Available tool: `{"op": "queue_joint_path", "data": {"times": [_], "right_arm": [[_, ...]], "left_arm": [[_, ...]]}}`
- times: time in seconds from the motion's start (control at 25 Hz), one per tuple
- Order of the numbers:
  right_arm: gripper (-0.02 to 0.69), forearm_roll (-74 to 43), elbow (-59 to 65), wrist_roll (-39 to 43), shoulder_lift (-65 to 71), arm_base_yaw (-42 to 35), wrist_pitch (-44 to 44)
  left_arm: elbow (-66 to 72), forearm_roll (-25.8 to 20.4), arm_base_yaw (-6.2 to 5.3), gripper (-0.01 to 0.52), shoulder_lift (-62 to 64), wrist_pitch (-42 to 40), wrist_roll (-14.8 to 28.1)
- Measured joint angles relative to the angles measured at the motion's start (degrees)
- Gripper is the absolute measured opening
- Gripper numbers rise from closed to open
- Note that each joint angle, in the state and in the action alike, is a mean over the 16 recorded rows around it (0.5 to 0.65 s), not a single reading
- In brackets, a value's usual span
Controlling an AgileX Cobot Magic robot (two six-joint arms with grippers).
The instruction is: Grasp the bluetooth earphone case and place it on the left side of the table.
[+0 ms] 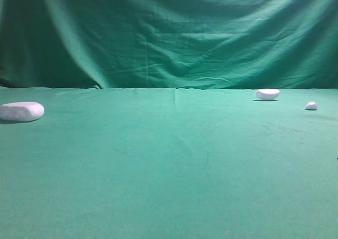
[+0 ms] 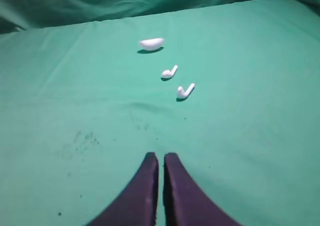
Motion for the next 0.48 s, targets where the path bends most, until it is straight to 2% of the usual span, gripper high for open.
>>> {"op": "queue_joint_path", "data": {"times": [0.48], "right_arm": [[0.0,0.1,0.1,-0.1,0.0,0.0,-0.1]], "left_arm": [[0.0,0.0,0.0,0.0,0.0,0.0,0.0]]}}
